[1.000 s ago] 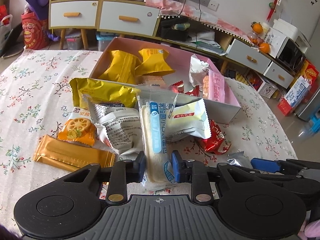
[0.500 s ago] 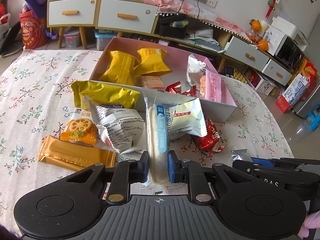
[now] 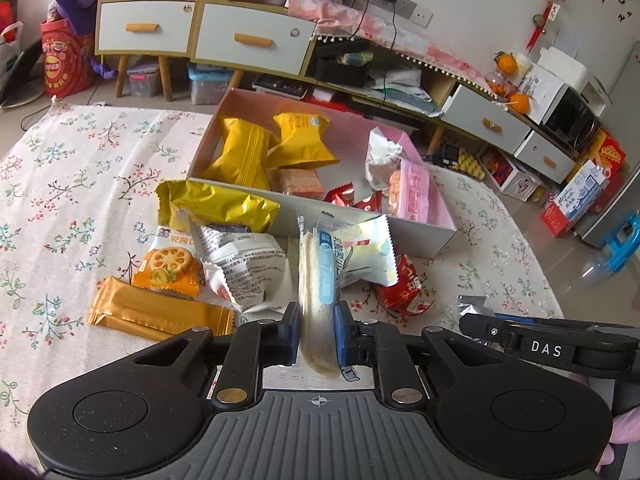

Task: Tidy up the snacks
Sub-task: 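Carry the milk stick pack and silver candy over the pink box, then open both tools to drop the snacks into the box, then move both open tools back over the snack pile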

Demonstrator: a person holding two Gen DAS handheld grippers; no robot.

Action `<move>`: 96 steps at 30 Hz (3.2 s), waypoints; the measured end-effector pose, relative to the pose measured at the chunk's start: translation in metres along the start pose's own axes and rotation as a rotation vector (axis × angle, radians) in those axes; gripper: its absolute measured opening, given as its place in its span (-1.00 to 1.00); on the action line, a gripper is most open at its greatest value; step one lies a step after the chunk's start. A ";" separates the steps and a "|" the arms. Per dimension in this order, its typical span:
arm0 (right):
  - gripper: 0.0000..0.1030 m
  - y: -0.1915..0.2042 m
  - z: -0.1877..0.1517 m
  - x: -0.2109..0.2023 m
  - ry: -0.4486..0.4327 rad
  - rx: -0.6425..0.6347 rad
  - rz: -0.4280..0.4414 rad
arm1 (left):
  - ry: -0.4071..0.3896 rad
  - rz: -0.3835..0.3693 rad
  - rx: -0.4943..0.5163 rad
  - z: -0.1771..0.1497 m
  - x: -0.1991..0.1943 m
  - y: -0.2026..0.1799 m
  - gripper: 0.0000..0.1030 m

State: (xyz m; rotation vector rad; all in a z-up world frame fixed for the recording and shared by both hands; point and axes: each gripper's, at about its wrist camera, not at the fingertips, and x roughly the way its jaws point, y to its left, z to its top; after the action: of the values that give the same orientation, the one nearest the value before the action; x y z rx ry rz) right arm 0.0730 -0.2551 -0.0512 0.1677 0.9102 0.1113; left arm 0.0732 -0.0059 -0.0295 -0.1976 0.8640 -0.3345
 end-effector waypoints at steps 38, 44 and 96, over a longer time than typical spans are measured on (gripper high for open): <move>-0.55 0.018 0.088 0.035 -0.088 0.178 0.243 | -0.094 0.101 -0.117 0.112 0.053 0.030 -0.72; -0.55 0.018 0.094 0.045 -0.093 0.205 0.273 | -0.069 0.116 -0.138 0.122 0.079 0.035 -0.72; 0.94 0.019 0.052 -0.015 -0.108 0.142 0.100 | -0.073 0.121 0.026 0.049 -0.020 0.030 0.90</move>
State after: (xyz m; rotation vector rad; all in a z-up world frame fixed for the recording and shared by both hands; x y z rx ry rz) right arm 0.1049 -0.2441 -0.0043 0.3482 0.8018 0.1290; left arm 0.1053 0.0311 0.0065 -0.1314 0.7954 -0.2240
